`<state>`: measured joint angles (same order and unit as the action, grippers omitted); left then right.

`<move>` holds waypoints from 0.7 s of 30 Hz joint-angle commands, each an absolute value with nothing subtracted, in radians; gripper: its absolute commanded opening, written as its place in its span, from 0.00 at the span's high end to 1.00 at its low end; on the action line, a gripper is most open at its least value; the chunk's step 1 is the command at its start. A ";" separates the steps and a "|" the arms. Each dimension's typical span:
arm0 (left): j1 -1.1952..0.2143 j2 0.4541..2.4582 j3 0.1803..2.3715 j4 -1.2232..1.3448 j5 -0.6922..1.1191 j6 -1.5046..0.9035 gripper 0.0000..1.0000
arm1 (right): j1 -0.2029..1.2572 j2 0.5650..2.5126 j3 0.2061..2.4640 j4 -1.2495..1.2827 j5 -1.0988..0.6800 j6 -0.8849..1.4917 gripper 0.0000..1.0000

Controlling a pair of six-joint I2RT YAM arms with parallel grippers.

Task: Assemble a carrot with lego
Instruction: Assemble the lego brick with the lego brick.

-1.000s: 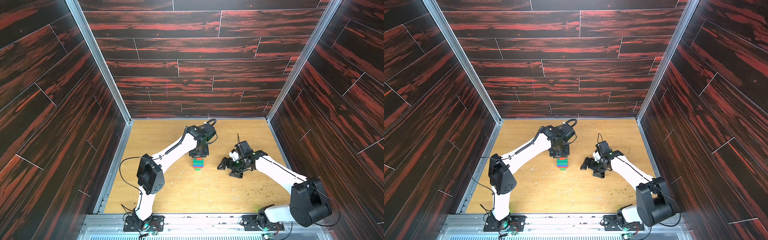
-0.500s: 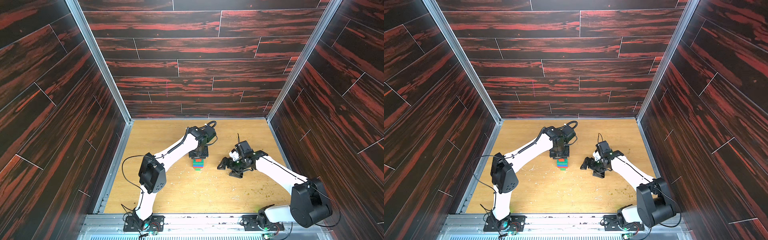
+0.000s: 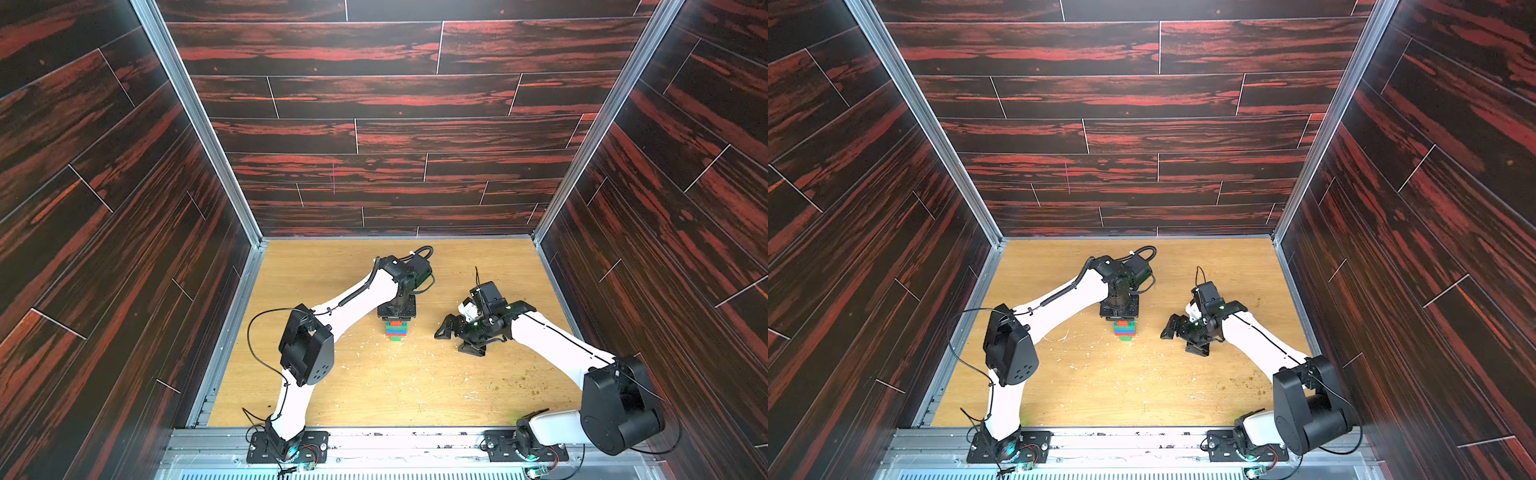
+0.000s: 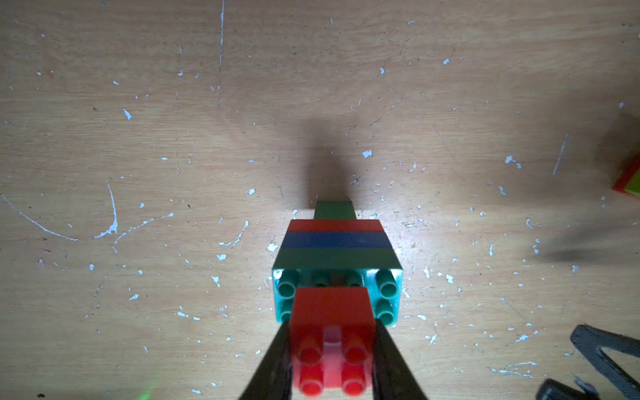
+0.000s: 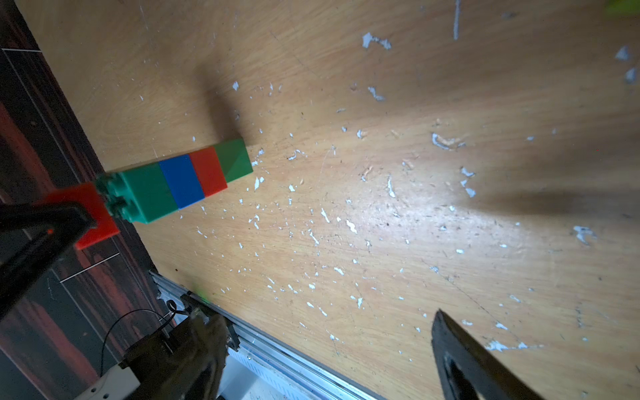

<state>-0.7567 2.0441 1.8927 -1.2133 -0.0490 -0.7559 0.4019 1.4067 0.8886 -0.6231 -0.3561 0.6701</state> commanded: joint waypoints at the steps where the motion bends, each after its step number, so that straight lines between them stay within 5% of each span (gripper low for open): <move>1: -0.750 2.036 1.874 -1.221 -0.040 -0.742 0.94 | 0.402 1.402 0.888 -0.631 -0.356 0.674 0.07; 21: -0.737 2.062 1.845 -1.217 -0.037 -0.698 0.96 | 0.402 1.399 0.885 -0.633 -0.356 0.693 0.07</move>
<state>-0.7444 2.0445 1.8713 -1.1809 -0.0261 -0.7139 0.4019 1.4067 0.8886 -0.6231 -0.3557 0.6815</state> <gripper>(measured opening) 0.344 0.933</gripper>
